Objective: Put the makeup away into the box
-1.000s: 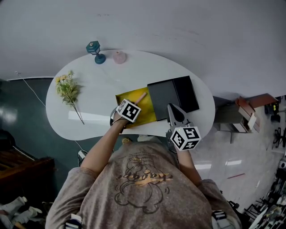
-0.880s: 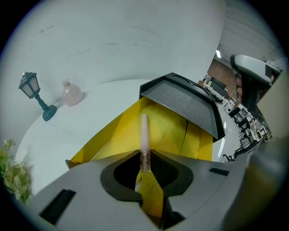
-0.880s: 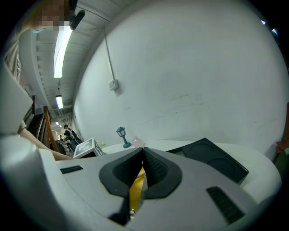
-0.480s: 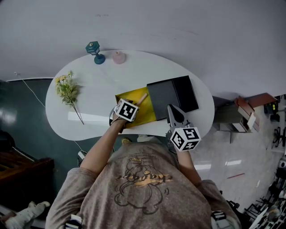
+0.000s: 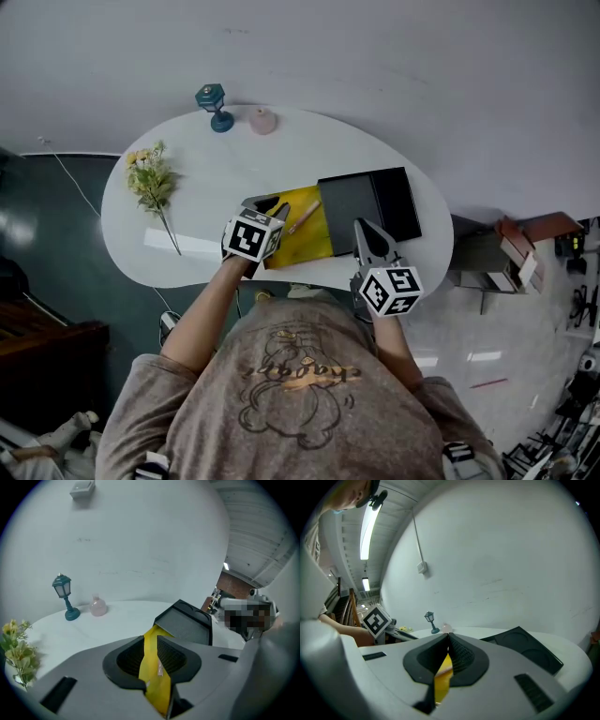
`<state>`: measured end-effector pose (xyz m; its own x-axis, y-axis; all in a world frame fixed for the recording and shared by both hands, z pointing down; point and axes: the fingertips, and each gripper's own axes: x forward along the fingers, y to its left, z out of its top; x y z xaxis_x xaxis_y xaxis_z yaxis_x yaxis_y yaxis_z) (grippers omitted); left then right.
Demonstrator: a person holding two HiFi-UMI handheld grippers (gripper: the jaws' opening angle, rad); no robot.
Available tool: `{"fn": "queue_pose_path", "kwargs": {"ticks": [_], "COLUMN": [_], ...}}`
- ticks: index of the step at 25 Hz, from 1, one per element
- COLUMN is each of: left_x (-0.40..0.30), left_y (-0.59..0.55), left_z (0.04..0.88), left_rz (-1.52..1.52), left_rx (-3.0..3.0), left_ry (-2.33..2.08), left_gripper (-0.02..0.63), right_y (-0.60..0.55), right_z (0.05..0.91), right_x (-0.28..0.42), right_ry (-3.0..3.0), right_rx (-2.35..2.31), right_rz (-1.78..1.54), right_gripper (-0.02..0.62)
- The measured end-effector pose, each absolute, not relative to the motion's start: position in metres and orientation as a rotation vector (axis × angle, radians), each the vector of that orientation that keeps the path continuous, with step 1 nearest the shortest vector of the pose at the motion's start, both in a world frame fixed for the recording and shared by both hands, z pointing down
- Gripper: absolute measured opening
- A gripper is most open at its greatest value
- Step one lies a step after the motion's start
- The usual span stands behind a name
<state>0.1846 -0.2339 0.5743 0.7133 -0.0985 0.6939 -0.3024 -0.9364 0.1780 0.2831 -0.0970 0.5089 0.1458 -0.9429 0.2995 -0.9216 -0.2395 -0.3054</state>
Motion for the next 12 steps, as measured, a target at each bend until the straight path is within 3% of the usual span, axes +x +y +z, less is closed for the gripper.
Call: {"fn": "queue_pose_path", "kwargs": {"ticks": [12], "left_x": [0.14], "left_y": [-0.247], "left_z": [0.477], "left_rz": [0.468], "left_rx": [2.787], "left_ry": [-0.478], "left_gripper": [0.097], "right_y": [-0.122], "right_z": [0.492], "right_x": [0.266], "right_ry": [2.041], "right_rx": [-2.307], "right_rz": [-0.608], "right_gripper": [0.003]}}
